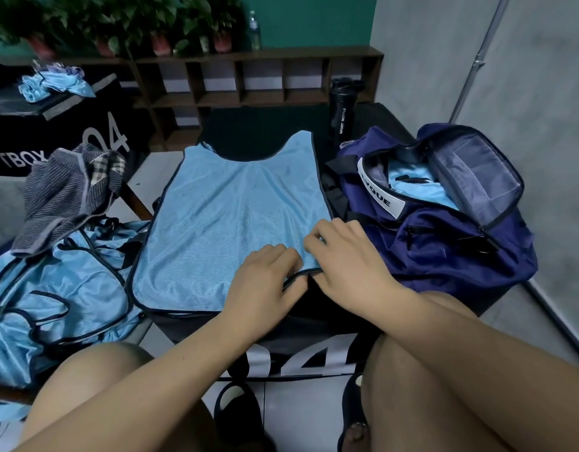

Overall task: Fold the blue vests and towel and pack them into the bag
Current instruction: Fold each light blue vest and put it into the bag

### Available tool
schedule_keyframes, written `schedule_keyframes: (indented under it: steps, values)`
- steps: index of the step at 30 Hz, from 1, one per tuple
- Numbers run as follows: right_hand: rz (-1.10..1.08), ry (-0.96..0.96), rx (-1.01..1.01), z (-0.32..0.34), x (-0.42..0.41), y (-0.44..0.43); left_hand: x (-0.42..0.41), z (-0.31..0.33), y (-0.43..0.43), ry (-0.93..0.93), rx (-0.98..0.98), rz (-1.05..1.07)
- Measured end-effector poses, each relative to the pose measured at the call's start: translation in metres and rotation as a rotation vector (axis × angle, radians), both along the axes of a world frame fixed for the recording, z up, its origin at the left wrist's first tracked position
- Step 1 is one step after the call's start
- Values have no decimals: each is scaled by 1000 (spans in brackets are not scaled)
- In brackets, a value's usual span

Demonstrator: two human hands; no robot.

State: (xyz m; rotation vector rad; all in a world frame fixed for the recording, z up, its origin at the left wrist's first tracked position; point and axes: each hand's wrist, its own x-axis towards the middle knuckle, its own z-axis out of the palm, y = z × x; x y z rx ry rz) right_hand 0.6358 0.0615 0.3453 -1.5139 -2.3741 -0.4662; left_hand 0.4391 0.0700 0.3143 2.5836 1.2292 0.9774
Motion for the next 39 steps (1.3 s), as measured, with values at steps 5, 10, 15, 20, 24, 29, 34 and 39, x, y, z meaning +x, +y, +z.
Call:
schedule_keyframes:
  steps: [5,10,15,20,24,29,34,39]
  values:
    - [-1,-47,59,3,6,7,-1,0,1,49,5,-10]
    - [68,-114,79,10,27,9,-5,-1,3,143,-44,-43]
    - [167,-255,-133,-3,43,7,-8,-5,5,282,-148,-140]
    - [186,-184,-372,4,50,11,-20,4,8,272,-357,-261]
    - [145,-22,-587,30,50,27,-36,31,32,95,-438,-237]
    - [93,136,-551,62,47,80,-65,55,105,-1,-444,-35]
    - [-44,274,-482,81,40,169,-92,61,203,-32,-416,219]
    - [-196,304,-446,85,34,260,-109,63,292,-52,-391,380]
